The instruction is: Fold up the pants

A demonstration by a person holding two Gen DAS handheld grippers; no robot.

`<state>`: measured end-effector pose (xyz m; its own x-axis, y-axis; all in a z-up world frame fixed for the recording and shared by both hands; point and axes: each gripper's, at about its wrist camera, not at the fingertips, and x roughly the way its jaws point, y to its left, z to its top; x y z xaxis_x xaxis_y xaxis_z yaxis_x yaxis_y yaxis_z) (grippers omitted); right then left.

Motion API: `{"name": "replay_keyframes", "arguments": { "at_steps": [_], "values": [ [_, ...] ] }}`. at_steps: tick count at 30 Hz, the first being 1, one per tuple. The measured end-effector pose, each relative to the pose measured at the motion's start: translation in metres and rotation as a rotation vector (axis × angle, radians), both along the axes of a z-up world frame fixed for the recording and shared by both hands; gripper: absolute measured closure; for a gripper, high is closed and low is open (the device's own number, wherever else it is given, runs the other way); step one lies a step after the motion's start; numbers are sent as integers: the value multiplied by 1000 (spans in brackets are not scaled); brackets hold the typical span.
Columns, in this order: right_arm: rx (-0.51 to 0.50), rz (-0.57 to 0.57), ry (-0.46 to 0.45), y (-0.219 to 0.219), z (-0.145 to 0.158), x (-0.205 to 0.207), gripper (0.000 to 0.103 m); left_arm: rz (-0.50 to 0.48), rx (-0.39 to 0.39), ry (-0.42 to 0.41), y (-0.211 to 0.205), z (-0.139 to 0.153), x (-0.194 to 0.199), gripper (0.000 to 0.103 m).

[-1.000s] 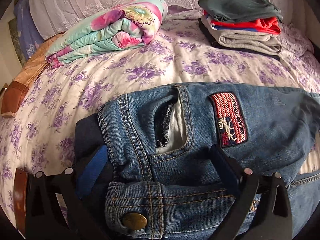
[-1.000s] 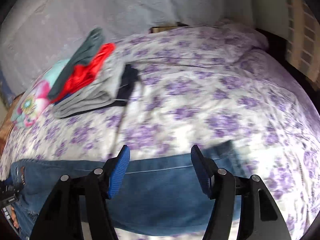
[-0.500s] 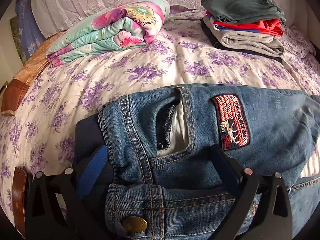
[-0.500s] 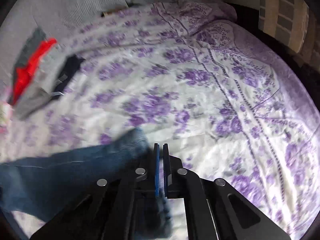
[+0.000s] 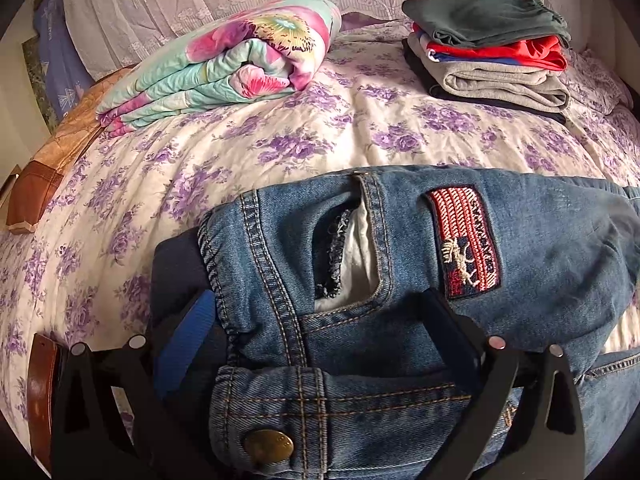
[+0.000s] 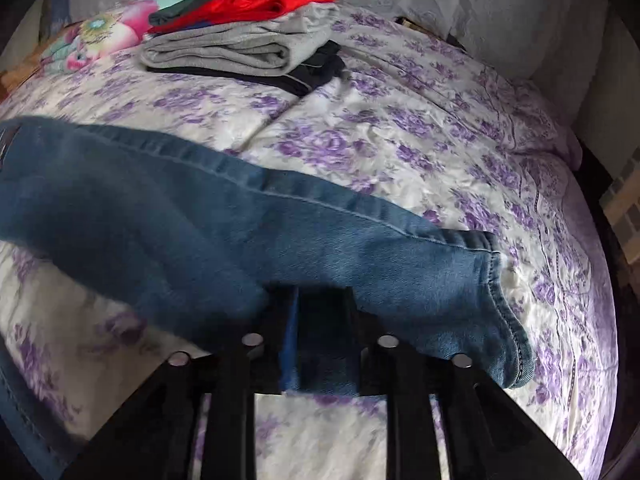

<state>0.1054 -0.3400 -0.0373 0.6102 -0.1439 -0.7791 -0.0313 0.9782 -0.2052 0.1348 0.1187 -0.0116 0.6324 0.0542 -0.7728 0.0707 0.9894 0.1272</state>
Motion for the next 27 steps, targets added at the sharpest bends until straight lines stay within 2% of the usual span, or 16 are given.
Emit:
{"name": "replay_keyframes", "arguments": {
  "at_steps": [1, 2, 3, 5, 6, 8, 10, 11, 13, 16, 18, 19, 20, 23, 25, 27],
  "values": [
    [75, -77, 10, -19, 6, 9, 63, 0, -2, 0, 0, 0, 0, 5],
    [126, -145, 11, -34, 9, 13, 76, 1, -1, 0, 0, 0, 0, 5],
    [171, -197, 4, -45, 12, 15, 82, 1, -2, -1, 0, 0, 0, 5],
    [320, -178, -15, -47, 23, 11, 83, 1, -3, -2, 0, 0, 0, 5],
    [339, -135, -13, -36, 25, 11, 83, 2, -6, -3, 0, 0, -1, 5],
    [272, -48, -1, 0, 24, 12, 83, 3, -14, -4, 0, 1, -1, 5],
    [220, 35, 54, 33, 13, 24, 86, 3, -17, -5, 0, 1, -1, 5],
    [176, 32, 70, 47, 6, 33, 86, 3, -18, -5, 1, 1, -1, 5],
    [138, -3, 30, 54, -3, 55, 87, 3, -24, -3, 1, 1, -1, 5],
    [268, -115, 36, 38, 0, 84, 87, 1, -33, -4, 2, 1, -1, 5],
    [279, -134, 31, 37, 3, 89, 87, 1, -50, -5, 4, 1, -1, 5],
    [282, -129, 18, 38, 7, 86, 84, -1, -68, -7, 6, 2, -1, 5],
    [300, -130, -9, 34, 13, 74, 77, -1, -83, -9, 8, 3, -2, 5],
    [406, -116, -76, 19, 30, 21, 42, -10, -173, -26, 17, 8, -6, 5],
    [420, -77, -92, 8, 39, -15, 39, -14, -261, -45, 28, 13, -10, 5],
    [362, -55, -99, -4, 46, -43, 36, -15, -364, -45, 41, 18, -13, 5]
  ]
}}
